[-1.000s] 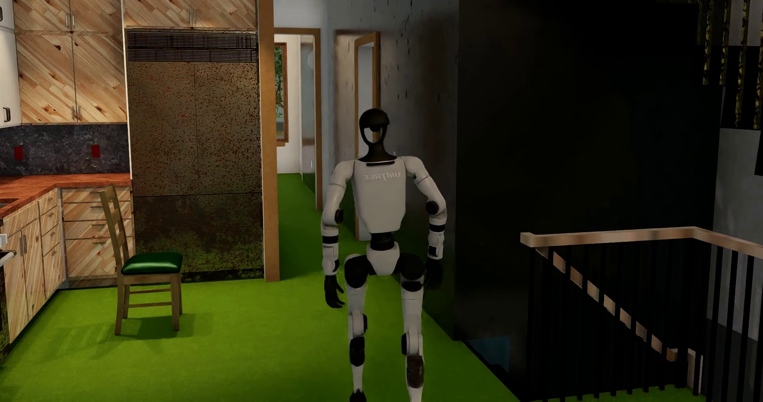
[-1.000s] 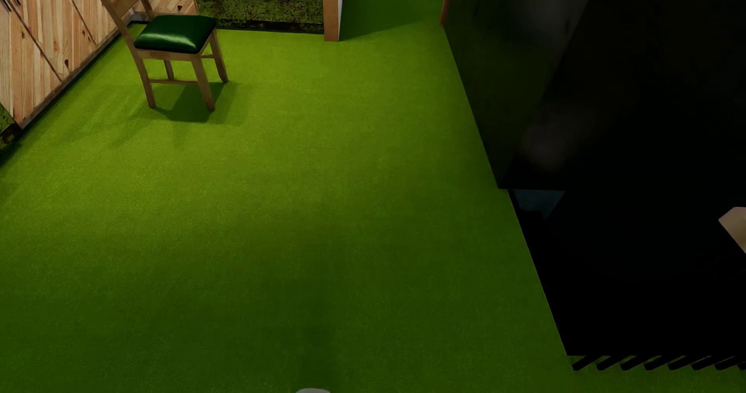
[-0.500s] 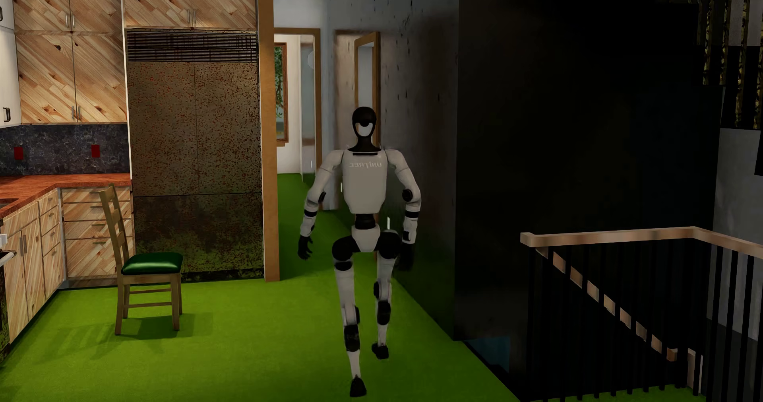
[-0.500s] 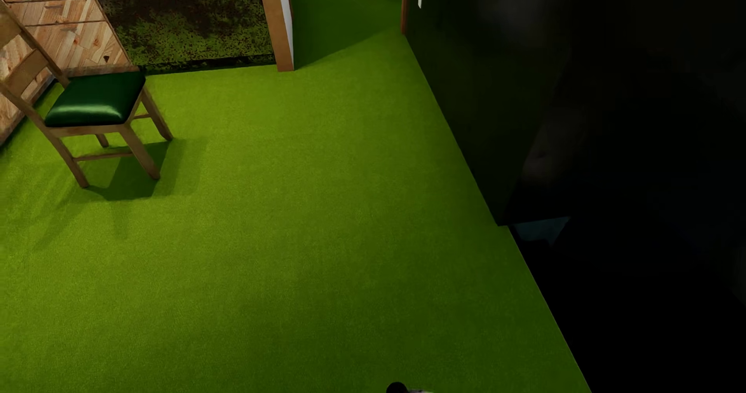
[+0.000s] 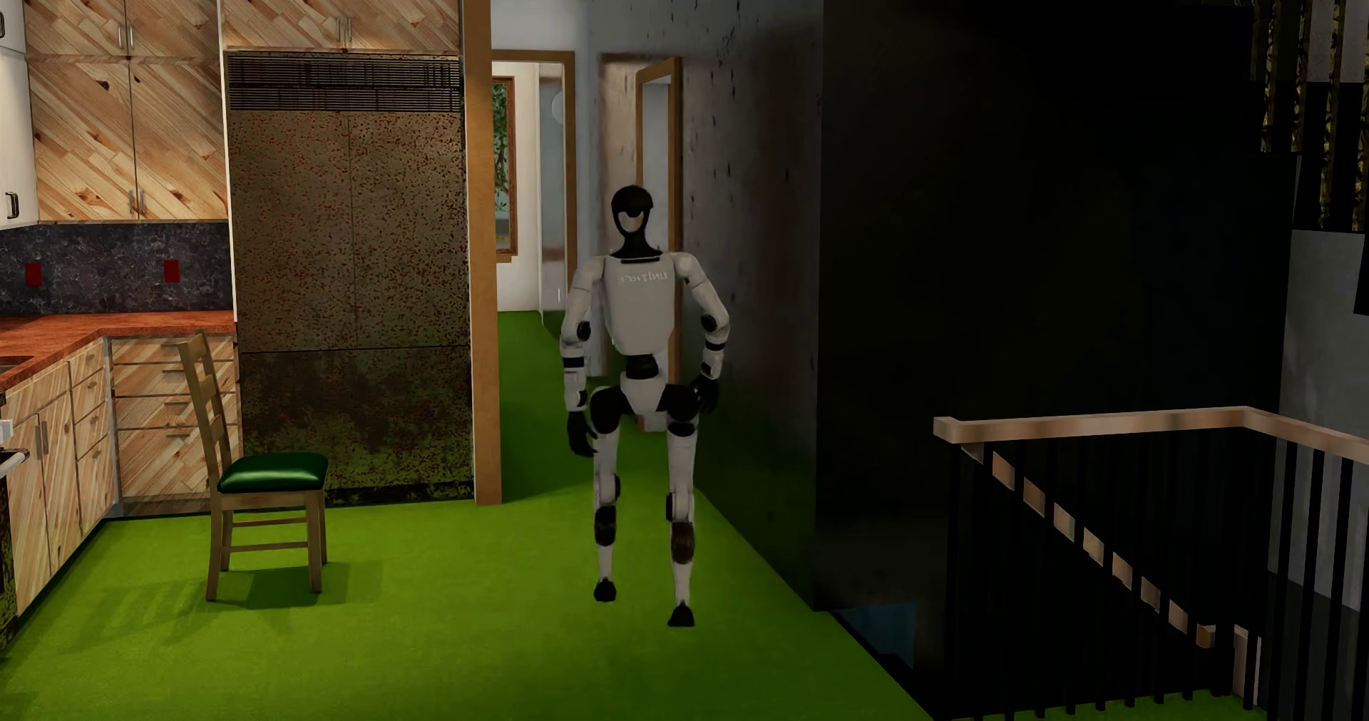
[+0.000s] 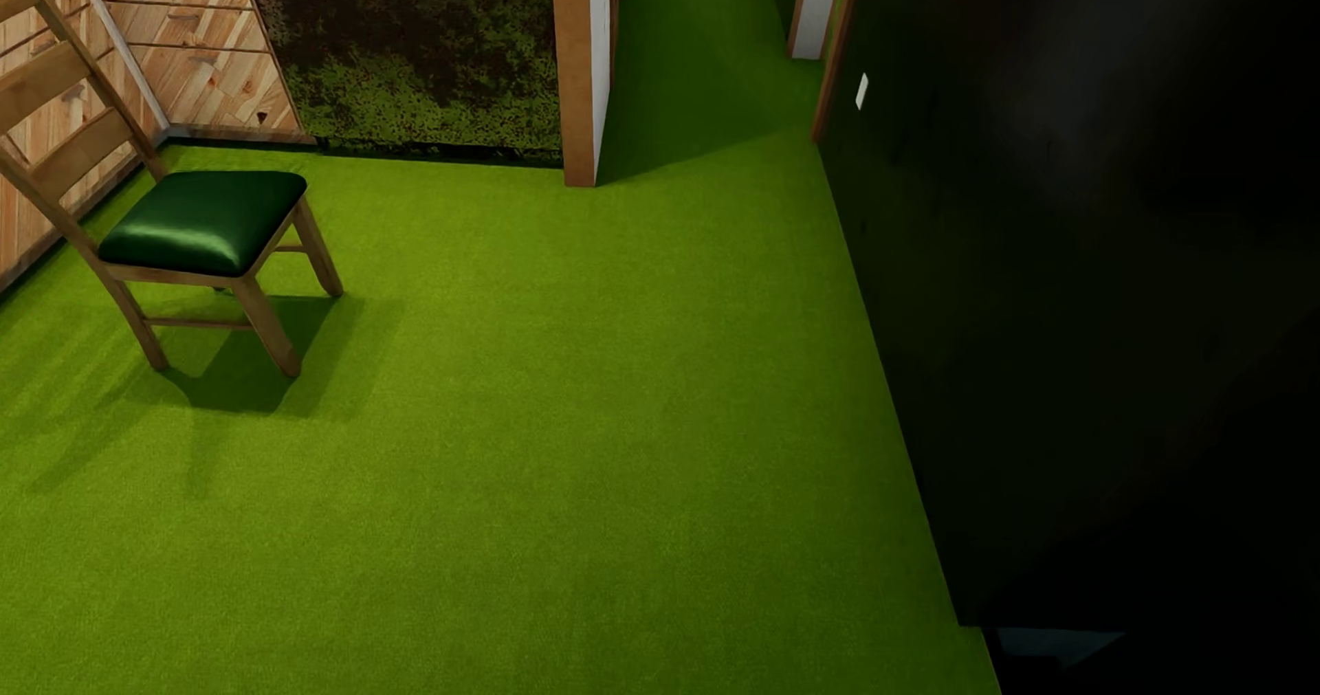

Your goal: Move towards the door

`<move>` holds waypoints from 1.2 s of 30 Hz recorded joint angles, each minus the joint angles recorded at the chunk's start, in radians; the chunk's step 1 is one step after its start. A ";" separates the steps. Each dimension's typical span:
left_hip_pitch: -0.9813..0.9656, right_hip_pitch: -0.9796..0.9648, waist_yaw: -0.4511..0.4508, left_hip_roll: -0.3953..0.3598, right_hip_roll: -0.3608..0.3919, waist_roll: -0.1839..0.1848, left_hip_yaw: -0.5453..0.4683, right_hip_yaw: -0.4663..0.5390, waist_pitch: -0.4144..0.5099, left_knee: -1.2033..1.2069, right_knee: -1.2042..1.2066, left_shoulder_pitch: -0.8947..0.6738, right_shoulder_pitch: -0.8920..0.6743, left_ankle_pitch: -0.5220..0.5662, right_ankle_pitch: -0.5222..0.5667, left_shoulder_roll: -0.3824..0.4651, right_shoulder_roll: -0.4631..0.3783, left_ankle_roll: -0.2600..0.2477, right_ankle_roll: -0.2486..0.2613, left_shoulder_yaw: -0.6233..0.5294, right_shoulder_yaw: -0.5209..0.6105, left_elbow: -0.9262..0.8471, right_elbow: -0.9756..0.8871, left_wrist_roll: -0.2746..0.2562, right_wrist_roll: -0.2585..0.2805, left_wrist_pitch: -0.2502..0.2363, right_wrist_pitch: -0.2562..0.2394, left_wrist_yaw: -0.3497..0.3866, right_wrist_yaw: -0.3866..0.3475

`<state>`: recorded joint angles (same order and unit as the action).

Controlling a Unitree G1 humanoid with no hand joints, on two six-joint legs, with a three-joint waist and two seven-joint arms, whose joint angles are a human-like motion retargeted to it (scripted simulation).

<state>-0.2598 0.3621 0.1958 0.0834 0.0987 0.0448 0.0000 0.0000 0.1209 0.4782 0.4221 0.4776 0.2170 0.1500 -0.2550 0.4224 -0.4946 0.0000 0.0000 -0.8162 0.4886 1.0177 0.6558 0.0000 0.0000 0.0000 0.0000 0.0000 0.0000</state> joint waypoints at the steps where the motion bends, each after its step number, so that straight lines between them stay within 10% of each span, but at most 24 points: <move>1: 0.002 0.052 0.004 0.000 -0.016 -0.008 0.000 0.000 0.010 0.044 -0.007 -0.019 0.015 -0.036 0.017 0.009 0.007 0.000 0.000 0.056 0.027 -0.023 0.005 0.000 0.000 0.000 0.000 0.000 0.000; 6: 0.119 -0.235 -0.007 -0.057 -0.099 -0.040 0.000 0.000 -0.047 0.135 0.439 -0.123 0.114 -0.196 0.557 0.029 0.065 0.000 0.000 0.322 0.407 -0.090 0.218 0.000 0.000 0.000 0.000 0.000 0.000; 9: 0.261 -0.599 -0.147 -0.076 -0.036 0.002 0.000 0.000 -0.065 0.031 0.790 -0.162 0.187 -0.239 0.462 0.044 0.066 0.000 0.000 0.446 0.482 -0.173 0.230 0.000 0.000 0.000 0.000 0.000 0.000; 12: 0.416 -0.730 -0.237 -0.074 0.021 0.034 0.000 0.000 -0.052 -0.015 0.382 -0.146 0.256 -0.269 0.631 0.056 0.080 0.000 0.000 0.555 0.484 -0.291 0.225 0.000 0.000 0.000 0.000 0.000 0.000; 16: 0.587 -0.742 -0.236 -0.117 0.027 0.023 0.000 0.000 -0.033 -0.016 -0.014 -0.127 0.223 -0.331 0.303 0.043 0.092 0.000 0.000 0.501 0.488 -0.257 0.221 0.000 0.000 0.000 0.000 0.000 0.000; 19: 0.595 -0.802 -0.254 -0.043 0.057 0.054 0.000 0.000 -0.091 0.096 0.088 -0.067 0.171 -0.165 0.575 0.008 0.086 0.000 0.000 0.279 0.381 -0.077 0.222 0.000 0.000 0.000 0.000 0.000 0.000; 21: 0.405 -0.705 -0.236 0.069 0.093 0.085 0.000 0.000 -0.099 0.454 0.101 -0.031 0.124 0.107 0.501 -0.011 0.068 0.000 0.000 0.073 0.319 0.038 0.228 0.000 0.000 0.000 0.000 0.000 0.000; 24: 0.088 -0.488 -0.077 0.067 0.082 0.053 0.000 0.000 -0.061 0.873 0.041 0.002 0.034 -0.116 0.318 -0.001 0.017 0.000 0.000 -0.025 0.210 0.061 0.188 0.000 0.000 0.000 0.000 0.000 0.000; 27: -0.054 -0.258 -0.006 0.025 0.041 0.018 0.000 0.000 -0.016 0.591 -0.015 0.027 -0.019 -0.214 0.106 0.008 -0.021 0.000 0.000 0.017 0.057 0.036 0.086 0.000 0.000 0.000 0.000 0.000 0.000; 31: -0.013 -0.059 -0.030 -0.002 0.039 0.024 0.000 0.000 0.022 -0.028 -0.010 -0.046 -0.046 -0.019 -0.013 0.010 -0.018 0.000 0.000 0.056 -0.007 -0.001 0.001 0.000 0.000 0.000 0.000 0.000 0.000; 34: -0.025 0.066 -0.020 -0.013 -0.006 0.004 0.000 0.000 0.019 0.110 -0.027 -0.107 0.034 -0.031 0.072 0.023 0.020 0.000 0.000 0.148 0.116 -0.046 0.066 0.000 0.000 0.000 0.000 0.000 0.000; 36: 0.024 0.004 -0.013 -0.041 -0.055 -0.019 0.000 0.000 -0.020 0.153 0.086 -0.120 0.121 -0.086 0.349 0.027 0.056 0.000 0.000 0.235 0.268 -0.071 0.175 0.000 0.000 0.000 0.000 0.000 0.000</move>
<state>-0.2359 0.3665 0.1830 0.0423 0.0432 0.0262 0.0000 0.0000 0.1004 0.6313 0.5076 0.3572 0.3379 0.0639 0.0942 0.4494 -0.4384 0.0000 0.0000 -0.5813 0.7568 0.9471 0.8310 0.0000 0.0000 0.0000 0.0000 0.0000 0.0000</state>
